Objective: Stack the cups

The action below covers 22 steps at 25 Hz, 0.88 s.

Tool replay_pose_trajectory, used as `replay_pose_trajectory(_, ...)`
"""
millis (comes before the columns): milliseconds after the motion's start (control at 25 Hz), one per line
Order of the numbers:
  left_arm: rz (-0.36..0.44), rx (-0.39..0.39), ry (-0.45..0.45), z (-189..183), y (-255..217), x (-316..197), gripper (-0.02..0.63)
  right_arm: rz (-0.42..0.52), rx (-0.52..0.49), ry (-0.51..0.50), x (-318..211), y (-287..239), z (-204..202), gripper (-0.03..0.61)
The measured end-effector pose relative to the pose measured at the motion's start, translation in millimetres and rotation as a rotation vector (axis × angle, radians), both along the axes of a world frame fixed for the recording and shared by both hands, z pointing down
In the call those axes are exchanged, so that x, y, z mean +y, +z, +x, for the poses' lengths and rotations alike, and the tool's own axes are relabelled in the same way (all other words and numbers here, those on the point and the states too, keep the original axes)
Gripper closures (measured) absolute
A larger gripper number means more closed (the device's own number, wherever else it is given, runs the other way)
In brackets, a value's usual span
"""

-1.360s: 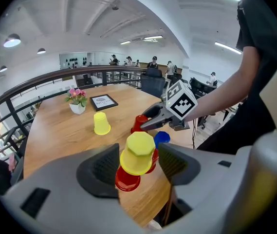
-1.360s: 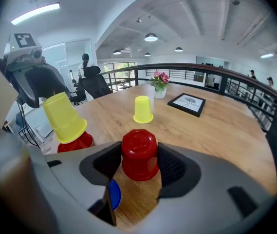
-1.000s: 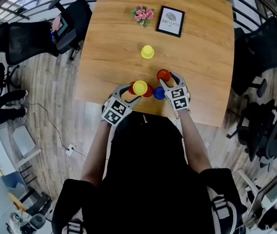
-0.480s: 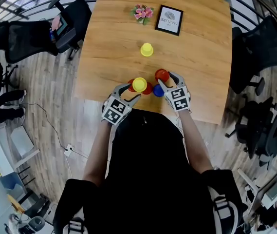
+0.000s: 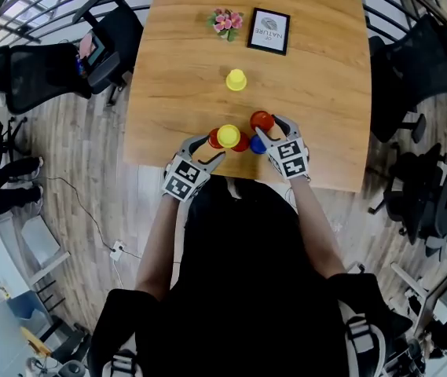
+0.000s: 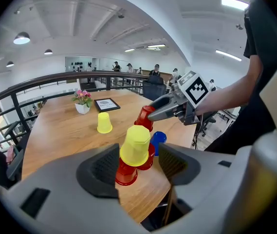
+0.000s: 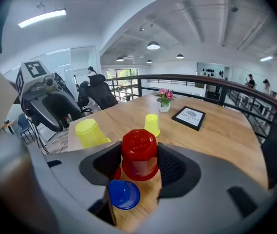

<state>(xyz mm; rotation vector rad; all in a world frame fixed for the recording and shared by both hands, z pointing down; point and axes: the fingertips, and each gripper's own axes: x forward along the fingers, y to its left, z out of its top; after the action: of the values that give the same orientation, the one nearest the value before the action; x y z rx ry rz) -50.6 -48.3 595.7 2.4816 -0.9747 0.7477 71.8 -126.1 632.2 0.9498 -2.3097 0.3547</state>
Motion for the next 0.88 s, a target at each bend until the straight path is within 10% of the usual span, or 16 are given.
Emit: replay_pose_trajectory(880, -0.011, 0.022, 0.251, -4.9, 0.3, -4.7, 0.354, -0.032, 0.030, 0.116, 46.8, -6.9, -21.8, 0.334)
